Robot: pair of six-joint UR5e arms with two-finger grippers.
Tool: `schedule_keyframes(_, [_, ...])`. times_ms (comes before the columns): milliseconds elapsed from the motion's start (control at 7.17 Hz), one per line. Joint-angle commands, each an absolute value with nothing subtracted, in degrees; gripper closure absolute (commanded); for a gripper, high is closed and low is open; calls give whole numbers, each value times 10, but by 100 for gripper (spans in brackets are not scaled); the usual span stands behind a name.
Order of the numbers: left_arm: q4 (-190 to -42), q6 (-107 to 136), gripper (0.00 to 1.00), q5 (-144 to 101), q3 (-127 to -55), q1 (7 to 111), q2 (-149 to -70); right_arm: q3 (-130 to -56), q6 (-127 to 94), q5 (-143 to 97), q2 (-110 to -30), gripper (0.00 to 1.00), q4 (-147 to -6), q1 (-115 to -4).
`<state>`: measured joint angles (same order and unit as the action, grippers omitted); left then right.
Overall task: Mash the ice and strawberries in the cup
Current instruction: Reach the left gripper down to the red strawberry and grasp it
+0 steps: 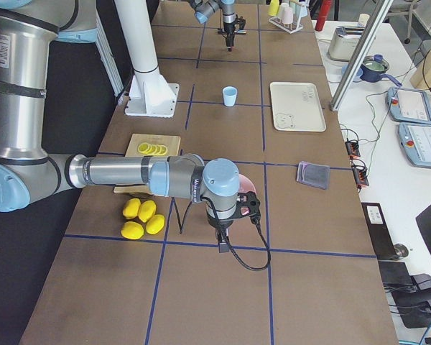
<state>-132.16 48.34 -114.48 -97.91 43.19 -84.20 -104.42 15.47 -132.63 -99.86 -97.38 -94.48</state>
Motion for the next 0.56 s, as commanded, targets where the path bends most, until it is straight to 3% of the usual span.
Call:
schedule_keyframes(0, [-1321, 483, 88, -1144, -983, 427, -837, -1044, 155, -1326, -998, 1, -975, -945])
schedule_keyframes(139, [-1320, 483, 96, -1144, -990, 427, -838, -1044, 155, -1326, -998, 1, -975, -945])
schedule_keyframes(418, [-1269, 483, 97, -1143, -1038, 431, -851, -1045, 155, -1327, -998, 1, -975, -945])
